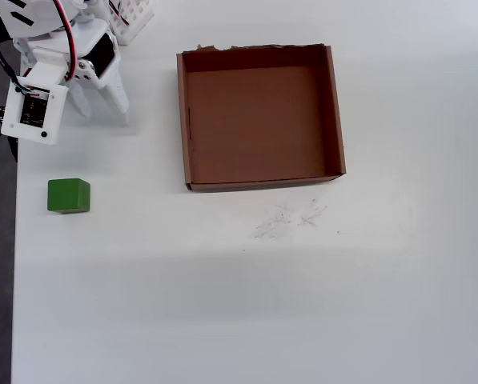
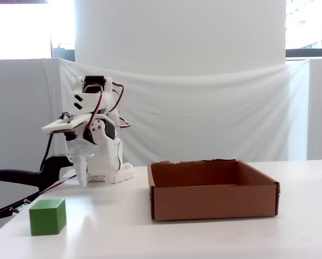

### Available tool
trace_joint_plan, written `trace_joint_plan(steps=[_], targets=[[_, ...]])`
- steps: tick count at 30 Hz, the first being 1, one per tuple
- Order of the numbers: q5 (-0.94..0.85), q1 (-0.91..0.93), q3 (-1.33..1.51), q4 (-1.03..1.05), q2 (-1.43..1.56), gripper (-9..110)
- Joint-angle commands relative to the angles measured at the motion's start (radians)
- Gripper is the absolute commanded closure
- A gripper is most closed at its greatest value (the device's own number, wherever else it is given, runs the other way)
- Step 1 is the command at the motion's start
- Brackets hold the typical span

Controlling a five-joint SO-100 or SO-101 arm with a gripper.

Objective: Grasp a green cube and put it in a box.

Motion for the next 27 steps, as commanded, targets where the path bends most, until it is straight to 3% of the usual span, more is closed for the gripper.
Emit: trace_joint_plan(steps=[1, 27], targets=[[0.003, 0.005, -0.005, 0.012, 0.006, 80], [0.003, 0.052, -0.005, 0.011, 0.006, 79]])
